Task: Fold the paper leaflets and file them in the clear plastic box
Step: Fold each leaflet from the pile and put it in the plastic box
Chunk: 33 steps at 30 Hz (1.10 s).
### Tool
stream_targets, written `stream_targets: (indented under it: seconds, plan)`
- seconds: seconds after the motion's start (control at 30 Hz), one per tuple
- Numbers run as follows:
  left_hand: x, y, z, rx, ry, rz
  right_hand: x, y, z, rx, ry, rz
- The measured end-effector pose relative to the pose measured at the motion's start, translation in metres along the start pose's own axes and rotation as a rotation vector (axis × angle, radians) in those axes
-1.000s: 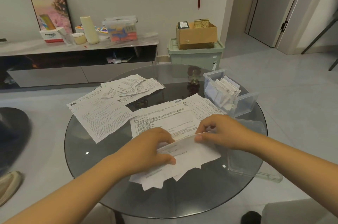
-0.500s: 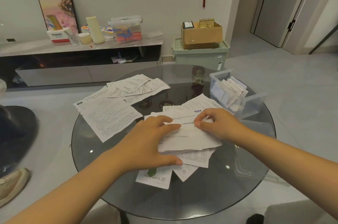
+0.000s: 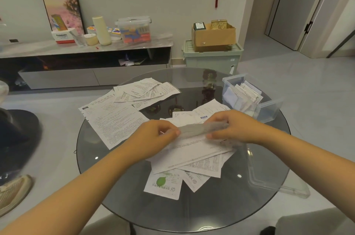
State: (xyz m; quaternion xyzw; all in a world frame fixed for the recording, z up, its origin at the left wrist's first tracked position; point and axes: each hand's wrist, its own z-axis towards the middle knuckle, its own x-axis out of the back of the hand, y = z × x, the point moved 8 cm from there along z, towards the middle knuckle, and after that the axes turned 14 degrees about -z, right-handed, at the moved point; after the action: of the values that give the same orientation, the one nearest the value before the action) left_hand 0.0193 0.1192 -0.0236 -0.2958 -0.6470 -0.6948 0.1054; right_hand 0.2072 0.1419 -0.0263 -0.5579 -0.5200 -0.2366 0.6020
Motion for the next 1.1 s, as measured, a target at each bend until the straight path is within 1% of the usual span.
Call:
stream_targets:
  seconds: [0.07,0.13,0.2,0.23,0.3,0.33,0.4,0.43,0.47,0.53,0.57,0.63,0.77,0.83,0.93,0.97,1.03,1.1]
  plan:
    - [0.009,0.000,0.003,0.023,0.103,0.016,0.009,0.010,0.009,-0.105,0.143,0.034]
    - [0.015,0.001,0.006,0.030,0.195,0.129,0.011,0.019,0.016,-0.203,0.197,0.067]
    - [0.018,0.005,0.009,0.010,0.243,0.287,0.010,0.020,0.020,-0.246,0.217,0.073]
    - [0.017,0.006,0.011,-0.005,0.251,0.381,0.009,0.018,0.021,-0.251,0.223,0.049]
    - [0.012,0.009,0.015,-0.057,0.244,0.558,0.006,0.012,0.021,-0.235,0.261,-0.102]
    - [0.007,0.010,0.015,-0.087,0.223,0.616,0.006,0.007,0.020,-0.206,0.306,-0.210]
    - [-0.012,0.009,0.015,-0.148,0.123,0.669,0.000,-0.010,0.018,-0.075,0.368,-0.383]
    - [-0.025,0.006,0.013,-0.165,0.050,0.655,-0.007,-0.019,0.018,0.005,0.353,-0.428]
    - [-0.040,0.001,0.011,-0.156,-0.028,0.617,-0.019,-0.025,0.018,0.072,0.302,-0.451]
    - [-0.063,-0.014,0.007,-0.095,-0.159,0.566,-0.044,-0.028,0.018,0.141,0.158,-0.472]
    - [-0.069,-0.021,0.005,-0.081,-0.191,0.574,-0.055,-0.025,0.018,0.152,0.094,-0.478]
    - [-0.071,-0.030,0.003,-0.085,-0.193,0.601,-0.067,-0.018,0.017,0.154,0.037,-0.497]
    - [-0.057,-0.038,-0.004,-0.109,-0.174,0.642,-0.068,-0.012,0.016,0.133,0.050,-0.511]
    - [-0.051,-0.042,-0.007,-0.093,-0.172,0.648,-0.067,-0.010,0.016,0.116,0.057,-0.514]
    - [-0.046,-0.038,-0.011,-0.106,-0.179,0.662,-0.063,-0.006,0.012,0.095,0.027,-0.547]
    - [-0.045,-0.032,-0.012,-0.146,-0.169,0.672,-0.060,-0.006,0.010,0.109,0.027,-0.561]
    - [-0.042,-0.014,-0.015,-0.258,-0.139,0.647,-0.049,-0.014,0.004,0.195,0.075,-0.590]
    - [-0.043,-0.005,-0.019,-0.287,-0.173,0.610,-0.041,-0.021,-0.003,0.272,0.058,-0.586]
